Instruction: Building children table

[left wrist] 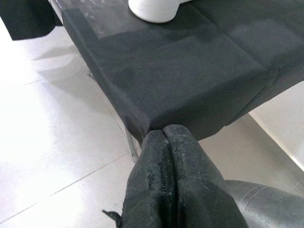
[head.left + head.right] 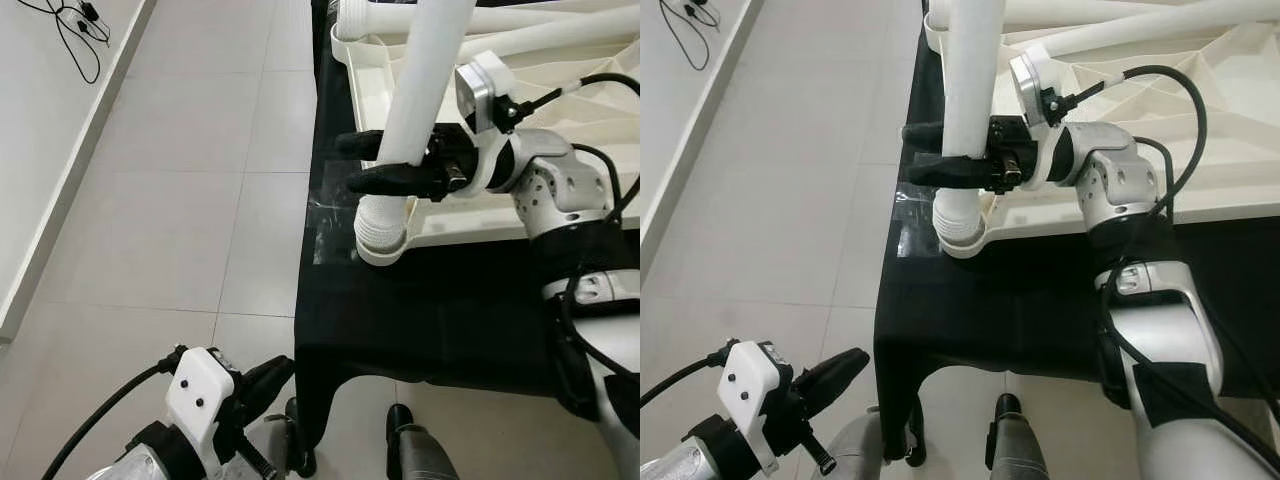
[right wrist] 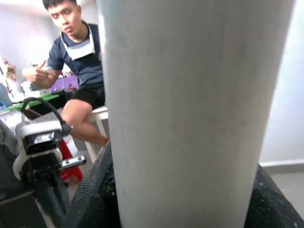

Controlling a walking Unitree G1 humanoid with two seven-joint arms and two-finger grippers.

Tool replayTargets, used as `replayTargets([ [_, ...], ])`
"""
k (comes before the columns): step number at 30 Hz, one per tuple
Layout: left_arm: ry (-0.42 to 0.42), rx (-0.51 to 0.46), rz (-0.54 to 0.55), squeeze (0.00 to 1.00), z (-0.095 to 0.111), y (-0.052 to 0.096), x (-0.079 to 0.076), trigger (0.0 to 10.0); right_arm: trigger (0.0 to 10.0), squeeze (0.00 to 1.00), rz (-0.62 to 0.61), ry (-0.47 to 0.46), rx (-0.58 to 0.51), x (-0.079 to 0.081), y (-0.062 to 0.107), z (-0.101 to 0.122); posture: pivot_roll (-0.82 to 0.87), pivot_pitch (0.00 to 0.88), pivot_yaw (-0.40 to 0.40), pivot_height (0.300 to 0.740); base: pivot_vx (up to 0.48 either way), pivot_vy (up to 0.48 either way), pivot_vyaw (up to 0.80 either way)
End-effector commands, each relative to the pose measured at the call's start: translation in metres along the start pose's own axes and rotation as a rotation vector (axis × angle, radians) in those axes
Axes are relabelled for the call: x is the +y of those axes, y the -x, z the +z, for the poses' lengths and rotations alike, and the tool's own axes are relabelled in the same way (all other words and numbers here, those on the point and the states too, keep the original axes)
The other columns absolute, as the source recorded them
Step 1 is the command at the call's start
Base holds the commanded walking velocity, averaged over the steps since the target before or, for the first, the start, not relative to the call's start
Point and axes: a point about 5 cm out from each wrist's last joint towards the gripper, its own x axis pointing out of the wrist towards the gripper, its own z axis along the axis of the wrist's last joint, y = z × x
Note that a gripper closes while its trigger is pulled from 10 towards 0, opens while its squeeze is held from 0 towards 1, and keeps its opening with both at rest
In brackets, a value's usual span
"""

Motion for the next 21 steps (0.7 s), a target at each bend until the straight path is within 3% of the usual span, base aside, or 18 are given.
replayTargets([
  [1,0.014,0.033,-0.011,0.00,-0.003,0.004,-0.002,10.0,10.0,0.00,0.037,-0.033,0.020,0.004,-0.004,-0.009,0.10,0.450,0.114,0.740,0.000,0.000,0.00],
  [12,0.012,0.032,-0.011,0.00,-0.002,0.002,0.000,10.0,10.0,0.00,0.080,-0.029,0.154,0.011,-0.018,-0.040,0.10,0.455,0.115,0.740,0.000,0.000,0.00],
  [17,0.014,0.030,-0.010,0.00,-0.002,0.001,0.001,10.0,10.0,0.00,-0.057,0.011,0.213,-0.001,-0.033,-0.052,0.10,0.457,0.113,0.740,0.000,0.000,0.00],
  [21,0.014,0.029,-0.010,0.00,-0.002,0.001,0.001,10.0,10.0,0.00,-0.092,0.016,0.217,-0.003,-0.034,-0.051,0.10,0.458,0.112,0.740,0.000,0.000,0.00],
])
